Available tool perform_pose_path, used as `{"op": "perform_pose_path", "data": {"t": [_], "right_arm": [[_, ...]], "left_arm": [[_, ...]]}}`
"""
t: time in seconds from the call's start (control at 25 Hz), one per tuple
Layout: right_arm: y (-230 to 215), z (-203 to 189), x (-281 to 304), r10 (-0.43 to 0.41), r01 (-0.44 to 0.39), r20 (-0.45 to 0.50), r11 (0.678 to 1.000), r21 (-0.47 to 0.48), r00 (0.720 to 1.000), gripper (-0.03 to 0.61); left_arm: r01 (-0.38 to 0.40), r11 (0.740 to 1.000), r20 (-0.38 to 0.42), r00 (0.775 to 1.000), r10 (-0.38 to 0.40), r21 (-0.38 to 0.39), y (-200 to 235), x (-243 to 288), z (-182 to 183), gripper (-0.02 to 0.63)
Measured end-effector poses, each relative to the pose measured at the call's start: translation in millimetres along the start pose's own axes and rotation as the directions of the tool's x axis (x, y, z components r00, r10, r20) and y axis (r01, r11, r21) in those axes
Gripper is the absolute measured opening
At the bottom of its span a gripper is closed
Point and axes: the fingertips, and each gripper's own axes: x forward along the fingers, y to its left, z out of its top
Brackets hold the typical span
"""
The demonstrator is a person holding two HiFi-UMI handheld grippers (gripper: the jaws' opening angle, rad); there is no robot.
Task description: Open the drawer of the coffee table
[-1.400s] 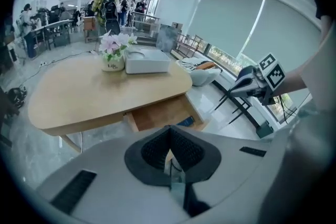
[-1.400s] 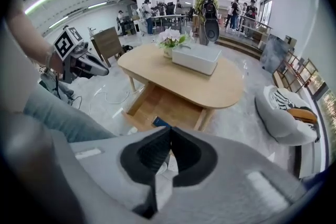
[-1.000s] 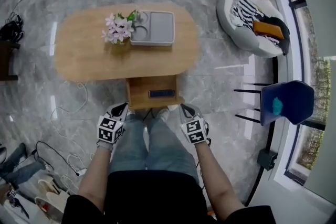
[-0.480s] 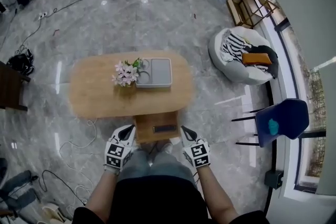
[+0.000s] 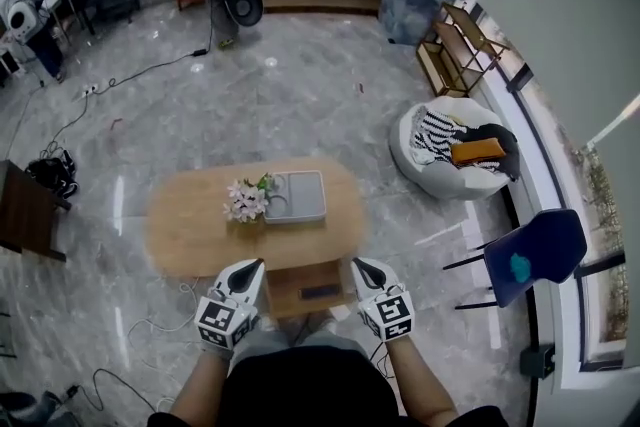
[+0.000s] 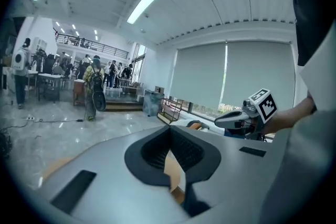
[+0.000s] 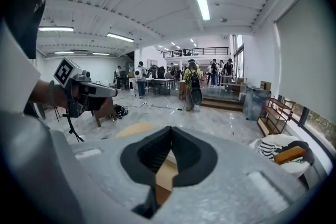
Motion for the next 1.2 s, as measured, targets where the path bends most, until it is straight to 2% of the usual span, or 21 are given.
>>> {"op": "perform_pose_path", "data": {"t": [0.16, 0.32, 0.56, 0.76, 1.0, 1.2], "right_arm": [[-3.5, 39.7, -11.9, 0.004, -0.003, 0.066, 1.000, -0.010, 0.998, -0.002], [-1.3, 70.6, -19.6, 0.018, -0.015, 0.104, 0.999, -0.034, 0.994, -0.002], [-6.4, 103.9, -32.6, 0.025, -0.017, 0.163, 0.999, -0.046, 0.986, -0.002], [-0.3, 132.2, -36.7, 0.044, -0.030, 0.218, 0.997, -0.068, 0.975, -0.002], [1.5, 144.1, -42.3, 0.056, -0.041, 0.247, 0.997, -0.065, 0.967, -0.002], [3.1, 144.8, -41.1, 0.066, -0.049, 0.251, 0.996, -0.070, 0.966, -0.002]], "left_arm": [[-0.016, 0.999, 0.046, 0.999, 0.014, 0.033, -0.6, -3.0, 38.2, 0.014], [-0.030, 0.999, 0.063, 0.998, 0.029, 0.016, -1.0, -5.2, 59.6, 0.014], [-0.014, 0.997, 0.090, 0.996, 0.007, 0.073, -8.8, -7.7, 73.2, 0.015], [-0.033, 0.995, 0.105, 0.994, 0.023, 0.090, -2.9, -13.8, 94.0, 0.014], [-0.014, 0.992, 0.121, 0.993, -0.001, 0.127, -10.9, -13.3, 105.7, 0.015], [-0.030, 0.993, 0.142, 0.990, 0.013, 0.116, -12.7, -14.7, 121.9, 0.015]]}}
